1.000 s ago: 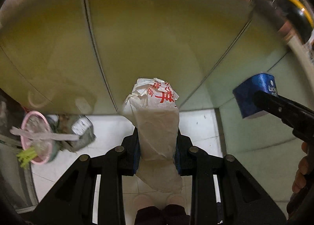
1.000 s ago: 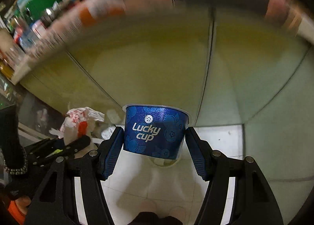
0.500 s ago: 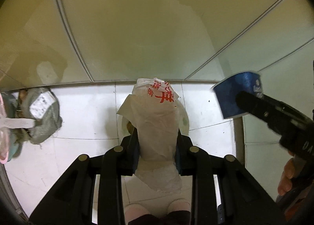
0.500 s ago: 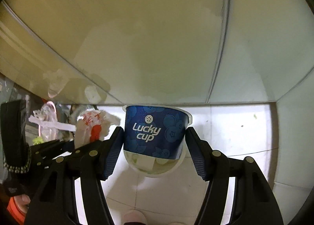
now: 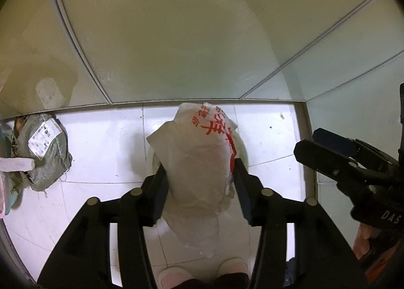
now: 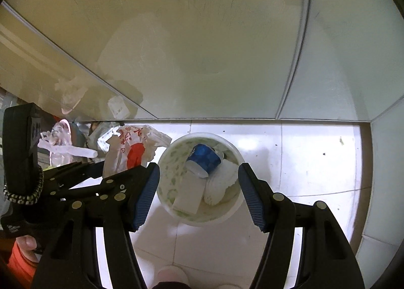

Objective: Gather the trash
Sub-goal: 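Open both tools over the bin, dropping cup and bag, then raise both tools back toward the counter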

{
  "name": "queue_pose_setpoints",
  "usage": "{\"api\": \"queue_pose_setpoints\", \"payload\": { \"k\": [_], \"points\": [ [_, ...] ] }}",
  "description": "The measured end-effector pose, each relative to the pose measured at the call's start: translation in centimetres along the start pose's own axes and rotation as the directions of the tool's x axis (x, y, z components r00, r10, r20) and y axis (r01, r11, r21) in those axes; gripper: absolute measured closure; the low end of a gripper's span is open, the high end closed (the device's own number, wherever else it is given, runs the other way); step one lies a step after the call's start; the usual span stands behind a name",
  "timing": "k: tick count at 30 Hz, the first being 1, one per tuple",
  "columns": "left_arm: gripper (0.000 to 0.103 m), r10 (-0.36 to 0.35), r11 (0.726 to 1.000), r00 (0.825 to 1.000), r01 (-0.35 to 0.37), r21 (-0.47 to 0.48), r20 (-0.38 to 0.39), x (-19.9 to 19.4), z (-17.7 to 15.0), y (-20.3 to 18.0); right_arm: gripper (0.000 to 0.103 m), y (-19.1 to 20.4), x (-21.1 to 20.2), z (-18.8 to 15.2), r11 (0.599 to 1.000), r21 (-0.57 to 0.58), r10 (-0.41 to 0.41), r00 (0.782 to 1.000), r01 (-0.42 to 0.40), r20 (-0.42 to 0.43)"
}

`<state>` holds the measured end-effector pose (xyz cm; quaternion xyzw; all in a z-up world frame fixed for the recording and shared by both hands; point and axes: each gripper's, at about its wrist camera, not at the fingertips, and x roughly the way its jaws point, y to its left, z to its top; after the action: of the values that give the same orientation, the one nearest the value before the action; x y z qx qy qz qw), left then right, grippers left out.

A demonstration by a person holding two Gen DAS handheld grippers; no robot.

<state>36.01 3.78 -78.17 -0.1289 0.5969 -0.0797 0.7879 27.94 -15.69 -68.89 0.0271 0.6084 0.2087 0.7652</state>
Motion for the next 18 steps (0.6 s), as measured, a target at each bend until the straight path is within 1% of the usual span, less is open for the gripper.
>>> {"api": "queue_pose_setpoints", "payload": {
  "k": [1,3,7,10,13,16,18],
  "points": [
    [0.047,-0.005,1.0,1.0,0.005,0.006,-0.001,-0.6,0.0,-0.3,0.042,-0.1,-0.5,0.0,1.0,0.0,-0.002,1.0,0.002,0.002],
    [0.033,-0.012,1.0,1.0,0.012,0.015,-0.005,-1.5,0.0,-0.9,0.042,0.3,-2.0,0.2,1.0,0.004,-0.011,1.0,0.011,0.003],
    [0.032,-0.001,1.0,1.0,0.002,0.016,-0.018,-3.6,0.3,-1.5,0.042,1.0,-5.4,0.8,1.0,0.007,-0.029,0.999,0.029,0.015],
    [0.032,0.013,1.0,1.0,-0.013,0.016,-0.003,-6.8,0.5,-2.3,0.042,1.6,-8.3,1.5,0.999,0.007,-0.042,0.999,0.042,0.017],
    [0.032,0.037,0.999,0.999,-0.038,0.025,0.023,-11.4,1.1,-3.5,0.042,2.8,-11.7,2.5,0.999,-0.001,-0.048,0.999,0.048,0.018],
    [0.032,0.059,0.997,0.996,-0.061,0.038,0.065,-17.5,2.0,-5.1,0.042,4.7,-15.1,3.7,0.998,-0.02,-0.057,0.998,0.058,0.026],
    [0.032,0.061,0.997,0.994,-0.065,0.04,0.095,-21.6,2.8,-6.0,0.042,6.3,-18.5,4.7,0.997,-0.04,-0.061,0.997,0.063,0.042]
  ]
}}
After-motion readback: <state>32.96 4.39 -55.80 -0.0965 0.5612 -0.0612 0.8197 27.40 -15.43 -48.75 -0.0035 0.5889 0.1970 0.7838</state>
